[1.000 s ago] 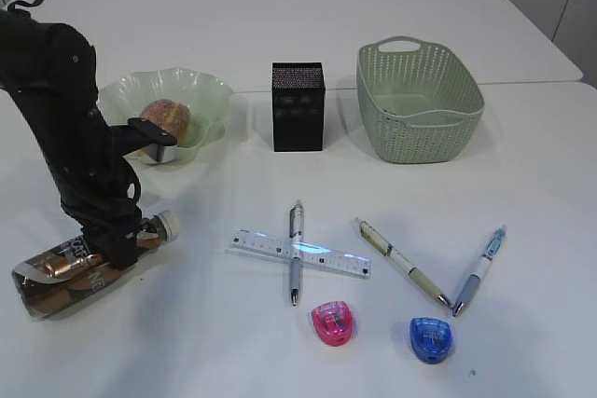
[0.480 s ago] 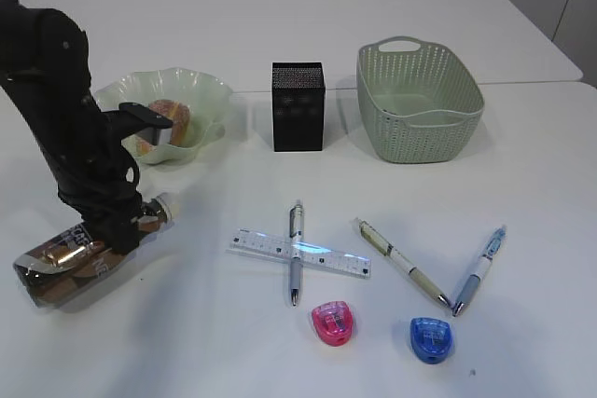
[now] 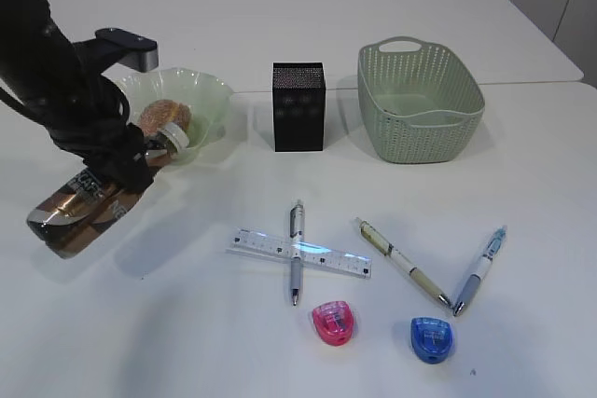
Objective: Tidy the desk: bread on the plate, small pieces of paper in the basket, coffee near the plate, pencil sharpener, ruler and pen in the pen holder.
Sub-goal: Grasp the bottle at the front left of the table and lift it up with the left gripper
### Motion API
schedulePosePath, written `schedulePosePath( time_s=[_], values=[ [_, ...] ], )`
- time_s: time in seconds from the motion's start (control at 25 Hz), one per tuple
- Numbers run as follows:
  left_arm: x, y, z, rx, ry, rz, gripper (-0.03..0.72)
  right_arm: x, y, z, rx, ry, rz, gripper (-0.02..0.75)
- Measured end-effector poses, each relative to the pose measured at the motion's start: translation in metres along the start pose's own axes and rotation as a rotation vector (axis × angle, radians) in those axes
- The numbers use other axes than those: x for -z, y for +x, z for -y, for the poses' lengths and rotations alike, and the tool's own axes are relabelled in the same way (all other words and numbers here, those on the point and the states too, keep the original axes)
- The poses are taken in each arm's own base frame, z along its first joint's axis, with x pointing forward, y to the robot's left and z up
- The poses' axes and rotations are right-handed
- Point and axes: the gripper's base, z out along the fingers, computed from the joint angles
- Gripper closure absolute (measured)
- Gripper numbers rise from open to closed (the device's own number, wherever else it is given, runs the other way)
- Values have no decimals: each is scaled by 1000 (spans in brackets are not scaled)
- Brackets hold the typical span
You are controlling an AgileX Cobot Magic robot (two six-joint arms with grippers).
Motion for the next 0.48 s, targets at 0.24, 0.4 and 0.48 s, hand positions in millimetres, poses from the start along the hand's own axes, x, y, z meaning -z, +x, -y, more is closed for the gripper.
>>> schedulePosePath(
  time_s=[0.24,0.4,0.48],
  values=[
    [34,-5,8,14,-5,130,376,0,0,0,0,0,0,332],
    [59,-4,14,10,-18,205,376,0,0,0,2,0,0,332],
    [72,-4,14,15,-35,259,376,0,0,1,4,6,-1,331]
  ],
)
